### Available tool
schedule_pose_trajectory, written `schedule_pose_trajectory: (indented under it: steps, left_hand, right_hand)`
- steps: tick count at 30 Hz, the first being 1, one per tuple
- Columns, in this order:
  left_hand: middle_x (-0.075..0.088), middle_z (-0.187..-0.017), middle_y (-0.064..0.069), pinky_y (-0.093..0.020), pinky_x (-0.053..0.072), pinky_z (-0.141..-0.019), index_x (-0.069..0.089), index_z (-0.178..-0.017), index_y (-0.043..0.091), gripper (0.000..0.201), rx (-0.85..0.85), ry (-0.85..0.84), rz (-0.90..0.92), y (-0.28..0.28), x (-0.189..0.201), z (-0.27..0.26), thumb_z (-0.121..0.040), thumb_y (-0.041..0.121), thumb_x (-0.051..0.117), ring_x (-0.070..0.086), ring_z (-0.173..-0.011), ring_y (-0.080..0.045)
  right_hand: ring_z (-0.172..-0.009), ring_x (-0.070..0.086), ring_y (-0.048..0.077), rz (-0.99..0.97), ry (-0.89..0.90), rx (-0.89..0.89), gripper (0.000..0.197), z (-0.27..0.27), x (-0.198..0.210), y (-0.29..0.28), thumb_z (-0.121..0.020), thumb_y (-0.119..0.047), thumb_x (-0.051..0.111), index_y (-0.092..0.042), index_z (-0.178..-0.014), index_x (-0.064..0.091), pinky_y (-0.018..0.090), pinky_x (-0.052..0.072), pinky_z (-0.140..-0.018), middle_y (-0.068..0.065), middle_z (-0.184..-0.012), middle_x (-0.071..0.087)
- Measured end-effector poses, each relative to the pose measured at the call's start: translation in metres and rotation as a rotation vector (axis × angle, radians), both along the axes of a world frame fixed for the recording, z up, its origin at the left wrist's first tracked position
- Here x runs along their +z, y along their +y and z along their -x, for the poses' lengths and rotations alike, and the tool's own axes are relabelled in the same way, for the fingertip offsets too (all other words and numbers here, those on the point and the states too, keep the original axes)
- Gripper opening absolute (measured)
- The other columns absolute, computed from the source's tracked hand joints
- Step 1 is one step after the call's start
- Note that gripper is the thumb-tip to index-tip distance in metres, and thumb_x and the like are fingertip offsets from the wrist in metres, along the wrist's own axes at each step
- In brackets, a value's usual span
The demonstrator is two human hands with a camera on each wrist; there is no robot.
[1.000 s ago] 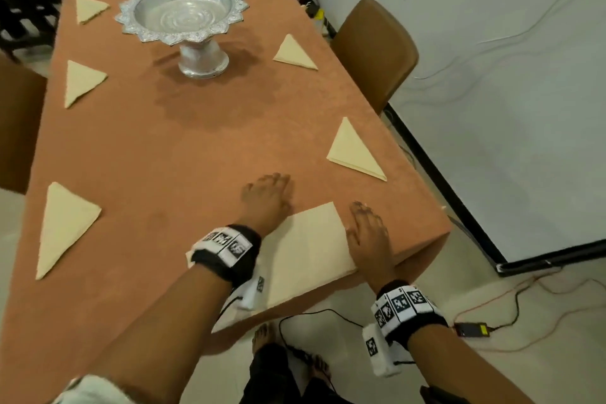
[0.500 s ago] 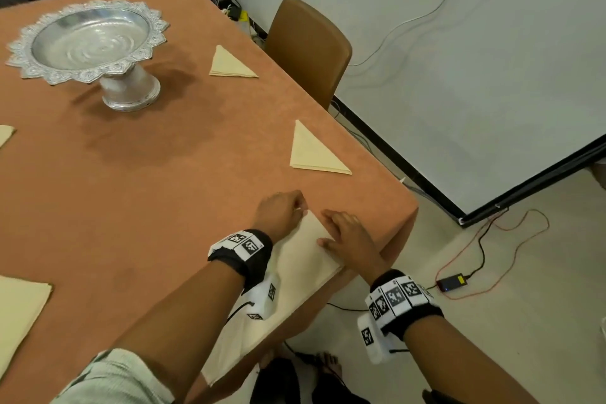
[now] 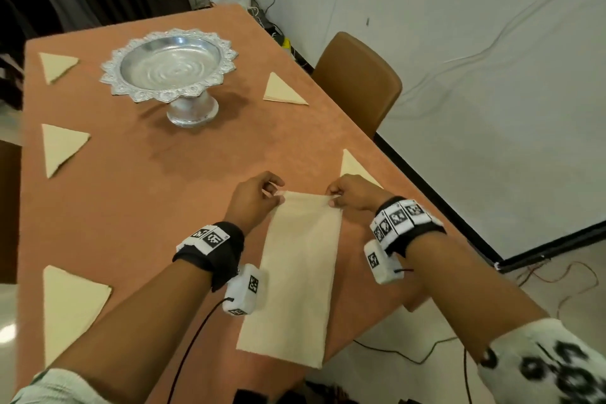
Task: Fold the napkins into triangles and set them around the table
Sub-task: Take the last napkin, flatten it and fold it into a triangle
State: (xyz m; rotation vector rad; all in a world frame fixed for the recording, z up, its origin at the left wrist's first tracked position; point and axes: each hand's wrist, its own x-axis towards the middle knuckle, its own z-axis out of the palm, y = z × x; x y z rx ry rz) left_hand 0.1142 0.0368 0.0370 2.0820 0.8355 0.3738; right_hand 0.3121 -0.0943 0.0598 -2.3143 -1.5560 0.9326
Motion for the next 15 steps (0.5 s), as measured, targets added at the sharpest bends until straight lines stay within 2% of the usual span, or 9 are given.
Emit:
schedule_pose_trajectory:
  steps: [2, 4, 6, 9, 12, 15]
  left_hand:
    - [0.060, -0.082, 0.004, -0.029, 0.046, -0.069, 0.066, -0.098, 0.022, 0.022, 0.065, 0.019, -0.001, 0.020, 0.000, 0.006, -0.080, 0.012, 0.073, 0.057, -0.070, -0.012]
    - [0.061, -0.084, 0.005, -0.028, 0.045, -0.069, 0.068, -0.098, 0.023, 0.020, 0.121, 0.069, -0.037, 0.040, -0.002, 0.011, -0.080, 0.014, 0.073, 0.059, -0.076, -0.015]
    - [0.062, -0.086, 0.006, -0.025, 0.041, -0.066, 0.068, -0.097, 0.024, 0.018, 0.164, 0.134, -0.091, 0.061, -0.004, 0.015, -0.081, 0.018, 0.073, 0.058, -0.080, -0.013]
    - [0.063, -0.088, 0.009, -0.024, 0.038, -0.064, 0.068, -0.095, 0.026, 0.015, 0.237, 0.211, -0.131, 0.089, -0.012, 0.019, -0.082, 0.020, 0.072, 0.059, -0.082, -0.011]
    - [0.066, -0.090, 0.007, -0.020, 0.035, -0.060, 0.070, -0.095, 0.024, 0.015, 0.296, 0.248, -0.124, 0.109, -0.024, 0.021, -0.082, 0.016, 0.070, 0.057, -0.082, -0.010]
    - [0.069, -0.095, 0.004, -0.023, 0.036, -0.064, 0.071, -0.097, 0.023, 0.016, 0.338, 0.283, -0.139, 0.118, -0.035, 0.022, -0.082, 0.017, 0.070, 0.057, -0.082, -0.010]
  right_hand:
    - [-0.085, 0.053, 0.015, 0.025, -0.071, 0.053, 0.018, -0.002, 0.002, 0.038, -0.087, -0.007, 0.063, -0.004, -0.104, 0.069, 0.025, 0.041, -0.072, 0.001, -0.087, 0.062]
    - [-0.089, 0.058, 0.018, 0.026, -0.132, 0.072, 0.019, -0.003, 0.003, 0.072, -0.086, -0.010, 0.065, -0.007, -0.105, 0.069, 0.029, 0.045, -0.076, 0.006, -0.099, 0.067]
    - [-0.095, 0.060, 0.021, -0.001, -0.179, 0.094, 0.019, -0.002, -0.001, 0.104, -0.085, -0.013, 0.067, -0.009, -0.103, 0.070, 0.026, 0.042, -0.074, 0.006, -0.104, 0.067]
    - [-0.097, 0.061, 0.022, -0.032, -0.207, 0.112, 0.018, -0.001, -0.010, 0.142, -0.084, -0.013, 0.068, -0.011, -0.101, 0.072, 0.026, 0.043, -0.076, 0.004, -0.104, 0.069]
    - [-0.092, 0.064, 0.023, -0.104, -0.212, 0.093, 0.015, 0.003, -0.024, 0.168, -0.083, -0.013, 0.066, -0.016, -0.096, 0.074, 0.026, 0.046, -0.074, 0.004, -0.098, 0.071]
    - [-0.090, 0.063, 0.023, -0.170, -0.247, 0.130, 0.017, 0.004, -0.038, 0.183, -0.083, -0.014, 0.062, -0.019, -0.095, 0.073, 0.024, 0.041, -0.070, 0.002, -0.096, 0.071]
